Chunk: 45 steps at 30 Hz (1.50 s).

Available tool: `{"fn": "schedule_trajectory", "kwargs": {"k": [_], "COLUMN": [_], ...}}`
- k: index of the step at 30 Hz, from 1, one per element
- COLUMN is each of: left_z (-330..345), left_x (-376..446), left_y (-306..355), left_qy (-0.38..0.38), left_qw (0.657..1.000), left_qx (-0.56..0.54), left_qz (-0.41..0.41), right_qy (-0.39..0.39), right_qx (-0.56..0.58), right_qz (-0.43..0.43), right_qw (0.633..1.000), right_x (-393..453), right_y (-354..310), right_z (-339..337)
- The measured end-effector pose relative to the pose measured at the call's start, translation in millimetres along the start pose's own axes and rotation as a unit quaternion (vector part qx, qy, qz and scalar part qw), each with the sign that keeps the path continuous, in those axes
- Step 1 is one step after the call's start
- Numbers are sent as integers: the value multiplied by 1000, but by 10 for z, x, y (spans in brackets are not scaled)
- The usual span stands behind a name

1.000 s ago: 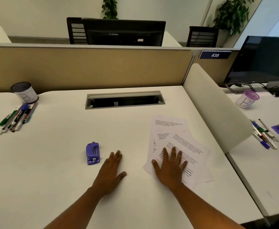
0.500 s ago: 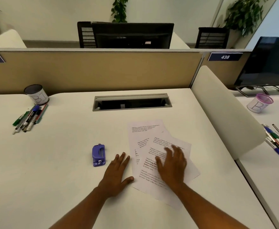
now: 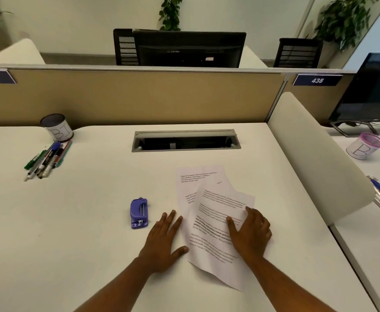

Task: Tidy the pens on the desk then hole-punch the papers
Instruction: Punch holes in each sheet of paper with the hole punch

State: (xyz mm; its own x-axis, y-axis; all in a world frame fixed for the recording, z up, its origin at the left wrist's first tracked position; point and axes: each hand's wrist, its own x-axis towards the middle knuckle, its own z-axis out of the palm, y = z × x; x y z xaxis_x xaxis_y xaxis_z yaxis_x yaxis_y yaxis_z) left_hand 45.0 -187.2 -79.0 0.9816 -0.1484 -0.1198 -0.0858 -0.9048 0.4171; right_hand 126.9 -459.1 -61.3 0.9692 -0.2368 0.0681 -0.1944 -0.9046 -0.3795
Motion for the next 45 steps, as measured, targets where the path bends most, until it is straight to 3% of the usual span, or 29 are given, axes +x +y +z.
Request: {"fn": "schedule_trajectory", "kwargs": {"k": [4, 9, 13, 18, 23, 28, 38, 45], "left_z": [-8, -16, -8, -9, -14, -20, -12, -21], "left_x": [-3, -10, 4, 21, 28, 25, 41, 36], "left_y": [-12, -14, -10, -14, -24, -35, -16, -22], "left_qy": [-6, -5, -2, -12, -20, -22, -14, -16], "left_qw": [1000, 1000, 1000, 1000, 1000, 1000, 1000, 1000], "left_qx": [8, 5, 8, 14, 12, 3, 17, 8], "left_qz": [8, 9, 8, 4, 4, 6, -1, -8], "right_qy": [-48, -44, -59, -107, -199, -251, -187, -116], "right_qx": [51, -21, -90, -100, 48, 270, 372, 442], "right_qz": [-62, 57, 6, 10, 107, 175, 120, 178], "right_qw": [996, 997, 994, 989, 973, 913, 901, 871], "right_x": [82, 153, 88, 129, 273, 386, 780, 904], "right_y": [-105, -202, -209, -305, -286, -134, -194, -234], "right_z": [-56, -121, -117, -156, -227, -284, -585, -529]}}
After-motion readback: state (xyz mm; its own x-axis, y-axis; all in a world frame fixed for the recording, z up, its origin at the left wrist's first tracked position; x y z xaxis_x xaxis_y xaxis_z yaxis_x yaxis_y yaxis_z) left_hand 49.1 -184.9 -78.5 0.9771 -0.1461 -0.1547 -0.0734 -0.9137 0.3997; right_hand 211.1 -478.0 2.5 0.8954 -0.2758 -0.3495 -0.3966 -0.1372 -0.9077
